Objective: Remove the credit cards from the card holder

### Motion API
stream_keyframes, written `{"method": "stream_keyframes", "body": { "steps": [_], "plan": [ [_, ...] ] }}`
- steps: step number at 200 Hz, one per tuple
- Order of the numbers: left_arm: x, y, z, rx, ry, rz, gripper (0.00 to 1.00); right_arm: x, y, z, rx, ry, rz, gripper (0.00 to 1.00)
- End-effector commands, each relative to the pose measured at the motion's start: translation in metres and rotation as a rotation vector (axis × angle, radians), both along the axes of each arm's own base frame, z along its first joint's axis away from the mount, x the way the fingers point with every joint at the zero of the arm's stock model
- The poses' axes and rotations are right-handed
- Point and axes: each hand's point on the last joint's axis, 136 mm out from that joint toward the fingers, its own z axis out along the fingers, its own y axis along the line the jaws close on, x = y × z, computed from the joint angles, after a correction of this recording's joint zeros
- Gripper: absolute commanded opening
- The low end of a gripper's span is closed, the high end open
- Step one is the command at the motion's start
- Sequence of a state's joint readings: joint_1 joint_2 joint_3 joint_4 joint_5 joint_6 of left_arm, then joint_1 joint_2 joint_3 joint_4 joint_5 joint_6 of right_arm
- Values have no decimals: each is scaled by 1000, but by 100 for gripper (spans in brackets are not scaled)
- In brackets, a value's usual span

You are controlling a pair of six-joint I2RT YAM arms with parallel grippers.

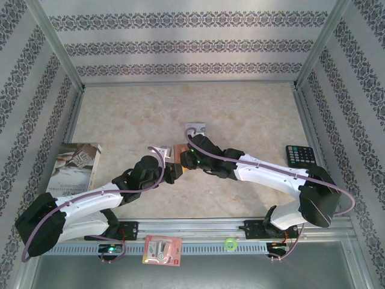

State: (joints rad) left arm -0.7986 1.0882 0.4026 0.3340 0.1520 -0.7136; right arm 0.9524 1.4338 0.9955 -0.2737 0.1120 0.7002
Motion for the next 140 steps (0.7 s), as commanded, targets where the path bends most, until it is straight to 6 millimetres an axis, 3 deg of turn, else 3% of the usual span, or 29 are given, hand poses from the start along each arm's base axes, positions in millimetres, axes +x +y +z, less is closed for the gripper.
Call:
{"method": "stream_keyframes", "body": {
  "steps": [1,60,97,140],
  "plan": [
    [-3,-14,42,-95,-106,-54,0,6,-12,-13,-105,-14,-27,26],
    [-2,-12,39,-85,-103,-40,0,9,-20,-16,-163,-41,-43,0],
    [-2,-11,36,-87,-94,-35,0,12,-31,-15,-188,-78,-68,0],
    [-3,-11,27,-105,-56,-27,0,12,-62,-39,-230,-51,-135,0]
  ]
}}
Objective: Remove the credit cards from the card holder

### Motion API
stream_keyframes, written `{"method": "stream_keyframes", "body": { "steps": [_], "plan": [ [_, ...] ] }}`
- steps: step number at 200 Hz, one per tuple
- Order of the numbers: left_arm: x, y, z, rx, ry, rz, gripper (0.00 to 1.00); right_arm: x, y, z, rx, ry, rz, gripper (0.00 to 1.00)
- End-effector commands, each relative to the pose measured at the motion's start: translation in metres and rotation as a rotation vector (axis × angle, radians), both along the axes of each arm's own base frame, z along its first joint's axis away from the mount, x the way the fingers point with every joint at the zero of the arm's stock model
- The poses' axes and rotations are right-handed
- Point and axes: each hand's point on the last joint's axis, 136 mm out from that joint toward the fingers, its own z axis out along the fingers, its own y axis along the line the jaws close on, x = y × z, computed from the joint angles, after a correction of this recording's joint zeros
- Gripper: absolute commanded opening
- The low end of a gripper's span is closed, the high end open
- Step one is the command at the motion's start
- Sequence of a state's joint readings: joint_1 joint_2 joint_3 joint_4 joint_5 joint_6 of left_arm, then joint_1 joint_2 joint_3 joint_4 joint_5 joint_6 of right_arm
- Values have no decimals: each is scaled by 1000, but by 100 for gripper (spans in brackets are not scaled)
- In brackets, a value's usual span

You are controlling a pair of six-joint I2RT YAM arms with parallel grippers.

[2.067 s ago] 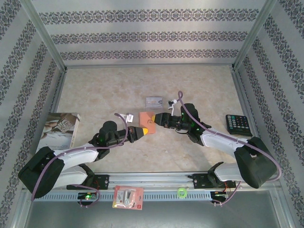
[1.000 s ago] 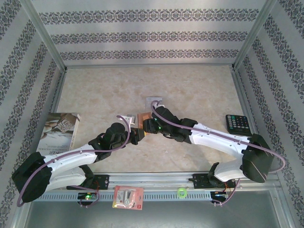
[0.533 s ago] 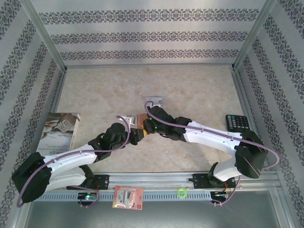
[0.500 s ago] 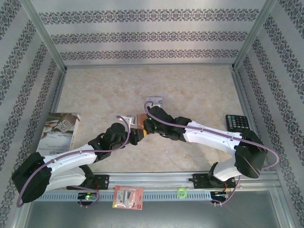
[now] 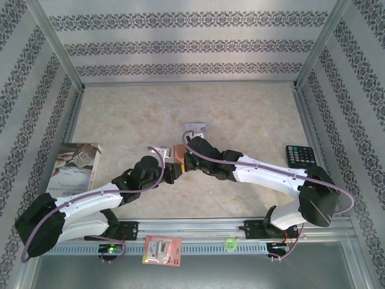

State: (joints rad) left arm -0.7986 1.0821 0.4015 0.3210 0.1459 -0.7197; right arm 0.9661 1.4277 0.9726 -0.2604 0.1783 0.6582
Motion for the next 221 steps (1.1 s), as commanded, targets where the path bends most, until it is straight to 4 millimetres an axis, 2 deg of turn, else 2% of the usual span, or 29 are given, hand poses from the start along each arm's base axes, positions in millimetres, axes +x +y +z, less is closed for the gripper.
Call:
{"method": "stream_keyframes", "body": {
  "steps": [1,38,69,87,100,150,174,194,221],
  "plan": [
    [-3,-12,28,-109,-64,-34,0,10,-57,-35,-175,4,-139,0],
    [-4,-13,14,-108,-21,-30,0,5,-74,-42,-171,19,-174,0],
    [-7,-20,-6,-72,73,-56,0,-5,-73,-37,-113,39,-130,0],
    [-12,-20,-27,-22,154,-72,29,-15,-74,-38,-81,62,-98,0],
    [-14,-16,-42,23,222,-70,44,-25,-75,-44,-63,104,-80,0],
    [-30,-12,-95,143,466,-132,51,-51,-83,-77,-63,215,-81,0],
    [-25,-10,-90,132,456,-125,57,-54,-78,-75,-35,225,-77,0],
    [-14,-4,-66,115,363,-86,64,-51,-64,-57,7,198,-41,0],
    [-5,12,-32,135,244,-32,69,-48,-30,-25,93,170,71,0]
  ]
}}
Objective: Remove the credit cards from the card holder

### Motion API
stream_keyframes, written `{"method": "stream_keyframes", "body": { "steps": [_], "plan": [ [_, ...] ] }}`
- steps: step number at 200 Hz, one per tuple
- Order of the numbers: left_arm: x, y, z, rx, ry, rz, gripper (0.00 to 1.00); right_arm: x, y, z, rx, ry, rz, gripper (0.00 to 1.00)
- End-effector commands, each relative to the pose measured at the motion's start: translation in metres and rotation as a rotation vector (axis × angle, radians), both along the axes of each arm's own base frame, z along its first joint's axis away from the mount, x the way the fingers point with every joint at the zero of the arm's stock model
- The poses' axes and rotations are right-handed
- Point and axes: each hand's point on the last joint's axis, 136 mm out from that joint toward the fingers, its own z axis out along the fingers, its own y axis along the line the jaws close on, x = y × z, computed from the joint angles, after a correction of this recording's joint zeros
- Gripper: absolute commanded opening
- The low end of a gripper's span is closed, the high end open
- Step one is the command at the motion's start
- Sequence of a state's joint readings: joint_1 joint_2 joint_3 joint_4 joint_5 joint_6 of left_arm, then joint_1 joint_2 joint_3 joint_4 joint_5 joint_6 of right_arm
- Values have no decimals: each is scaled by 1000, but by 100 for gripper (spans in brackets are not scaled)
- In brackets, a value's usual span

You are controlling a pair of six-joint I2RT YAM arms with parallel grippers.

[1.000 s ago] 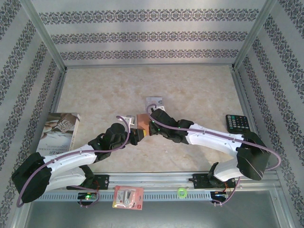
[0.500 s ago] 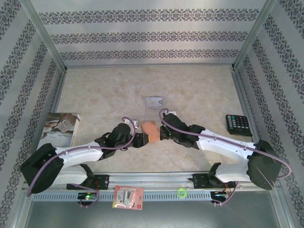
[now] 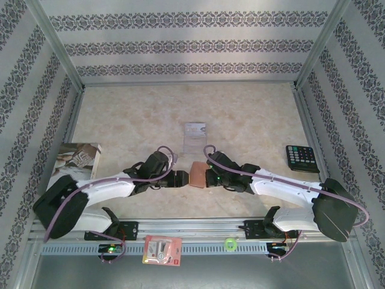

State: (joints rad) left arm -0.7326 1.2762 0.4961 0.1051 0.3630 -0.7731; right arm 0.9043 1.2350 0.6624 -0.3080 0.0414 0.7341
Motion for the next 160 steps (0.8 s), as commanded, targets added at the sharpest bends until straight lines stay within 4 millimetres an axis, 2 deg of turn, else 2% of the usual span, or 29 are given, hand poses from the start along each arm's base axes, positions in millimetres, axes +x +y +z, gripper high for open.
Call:
{"method": "stream_keyframes", "body": {
  "steps": [1,24,41,61,75,100,144,160],
  "plan": [
    [13,15,30,35,-113,42,69,6,41,44,141,-48,94,0],
    [17,35,48,72,-186,93,72,9,67,63,193,-55,162,0],
    [15,44,49,72,-193,118,73,14,80,66,203,-48,184,0],
    [12,49,43,75,-177,130,73,18,85,61,194,-37,183,0],
    [11,50,37,74,-166,131,73,19,80,54,175,-30,164,0],
    [10,48,30,82,-154,122,73,22,51,35,131,1,79,0],
    [15,40,19,90,-125,101,73,26,-38,-20,-47,58,-112,0],
    [17,37,13,93,-113,98,72,27,-59,-42,-110,92,-156,0]
  ]
}}
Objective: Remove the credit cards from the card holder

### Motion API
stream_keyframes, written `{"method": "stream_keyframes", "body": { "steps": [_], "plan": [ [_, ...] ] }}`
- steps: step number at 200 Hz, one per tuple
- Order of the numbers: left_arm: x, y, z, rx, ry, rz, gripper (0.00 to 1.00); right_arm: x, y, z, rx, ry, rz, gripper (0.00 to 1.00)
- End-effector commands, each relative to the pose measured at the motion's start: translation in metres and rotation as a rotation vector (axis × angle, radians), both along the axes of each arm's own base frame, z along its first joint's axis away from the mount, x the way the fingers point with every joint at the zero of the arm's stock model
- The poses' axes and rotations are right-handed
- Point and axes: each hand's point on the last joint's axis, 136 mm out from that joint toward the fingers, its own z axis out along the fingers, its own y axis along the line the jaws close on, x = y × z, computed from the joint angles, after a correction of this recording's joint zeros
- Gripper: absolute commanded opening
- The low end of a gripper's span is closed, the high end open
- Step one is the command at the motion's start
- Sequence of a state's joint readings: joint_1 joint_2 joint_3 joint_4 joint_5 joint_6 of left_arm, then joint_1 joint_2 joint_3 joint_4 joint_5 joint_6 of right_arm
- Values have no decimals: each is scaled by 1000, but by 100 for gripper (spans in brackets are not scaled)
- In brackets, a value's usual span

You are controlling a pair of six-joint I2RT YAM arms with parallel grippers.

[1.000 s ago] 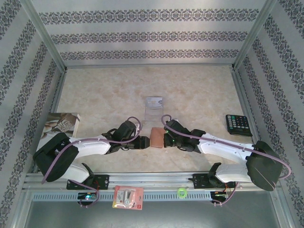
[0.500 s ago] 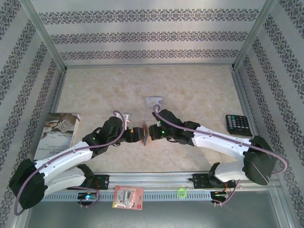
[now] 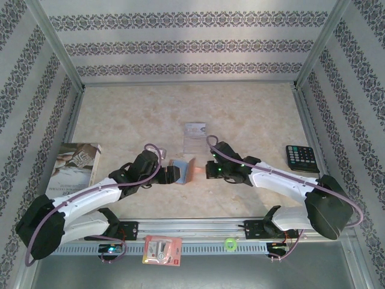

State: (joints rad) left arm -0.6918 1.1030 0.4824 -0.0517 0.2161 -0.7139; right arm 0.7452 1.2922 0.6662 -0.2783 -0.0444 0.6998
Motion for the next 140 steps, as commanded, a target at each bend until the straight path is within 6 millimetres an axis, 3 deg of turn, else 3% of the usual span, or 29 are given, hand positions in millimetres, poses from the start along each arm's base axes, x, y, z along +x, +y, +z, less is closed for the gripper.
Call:
{"method": "stream_keyframes", "body": {
  "steps": [1,40,60,82,110,140],
  "plan": [
    [7,-4,-3,-4,-6,-10,72,-2,-39,-31,-129,43,-71,0],
    [12,-11,-22,30,37,-25,57,11,-51,-51,-227,48,-81,0],
    [14,-16,-30,39,58,-39,56,15,-54,-54,-258,48,-91,0],
    [14,-22,-36,32,72,-58,58,16,-54,-53,-256,45,-93,20],
    [15,-23,-37,26,77,-61,60,17,-47,-19,-182,-37,-80,44],
    [14,-23,-39,33,85,-63,60,17,-44,31,-133,-143,-52,51]
  ]
}}
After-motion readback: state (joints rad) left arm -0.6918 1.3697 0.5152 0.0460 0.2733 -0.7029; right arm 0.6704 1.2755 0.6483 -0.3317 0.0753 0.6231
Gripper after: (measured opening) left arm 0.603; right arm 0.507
